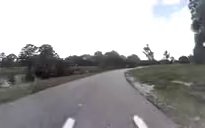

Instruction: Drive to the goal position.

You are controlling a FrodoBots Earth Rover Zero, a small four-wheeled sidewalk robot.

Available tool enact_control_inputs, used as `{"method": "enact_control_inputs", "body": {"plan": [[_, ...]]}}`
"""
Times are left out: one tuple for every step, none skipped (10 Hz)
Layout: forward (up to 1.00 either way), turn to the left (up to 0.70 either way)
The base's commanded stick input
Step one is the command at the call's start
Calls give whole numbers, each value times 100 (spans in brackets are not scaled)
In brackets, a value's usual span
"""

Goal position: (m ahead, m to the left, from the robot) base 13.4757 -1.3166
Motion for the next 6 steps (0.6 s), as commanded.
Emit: {"method": "enact_control_inputs", "body": {"plan": [[85,0],[85,-9],[85,-33],[85,-30],[85,-16],[85,0]]}}
